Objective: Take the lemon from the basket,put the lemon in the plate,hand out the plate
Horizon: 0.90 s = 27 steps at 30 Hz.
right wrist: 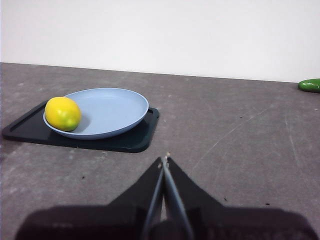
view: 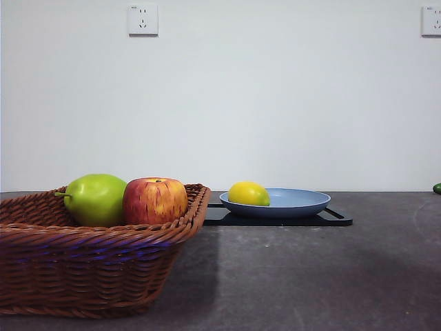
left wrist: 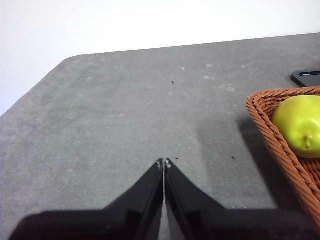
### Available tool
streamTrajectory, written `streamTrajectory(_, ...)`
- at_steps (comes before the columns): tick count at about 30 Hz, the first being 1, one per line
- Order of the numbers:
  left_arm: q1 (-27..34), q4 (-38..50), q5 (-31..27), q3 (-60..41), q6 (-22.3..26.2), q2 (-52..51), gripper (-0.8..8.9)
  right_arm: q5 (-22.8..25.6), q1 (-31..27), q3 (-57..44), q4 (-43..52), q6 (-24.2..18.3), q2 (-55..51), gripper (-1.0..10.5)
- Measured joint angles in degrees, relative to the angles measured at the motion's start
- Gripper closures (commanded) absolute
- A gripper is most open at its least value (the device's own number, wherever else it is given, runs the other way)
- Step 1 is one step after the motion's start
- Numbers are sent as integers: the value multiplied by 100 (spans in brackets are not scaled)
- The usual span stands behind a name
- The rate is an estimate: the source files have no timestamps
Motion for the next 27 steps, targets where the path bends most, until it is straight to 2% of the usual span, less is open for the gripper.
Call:
streamTrajectory(10, 0, 0, 0, 0, 0, 0, 805, 20, 0, 0, -538, 103, -35, 936)
streamTrajectory(27, 0, 0, 0, 0, 0, 0, 805, 22, -2, 0, -555, 136, -37, 936)
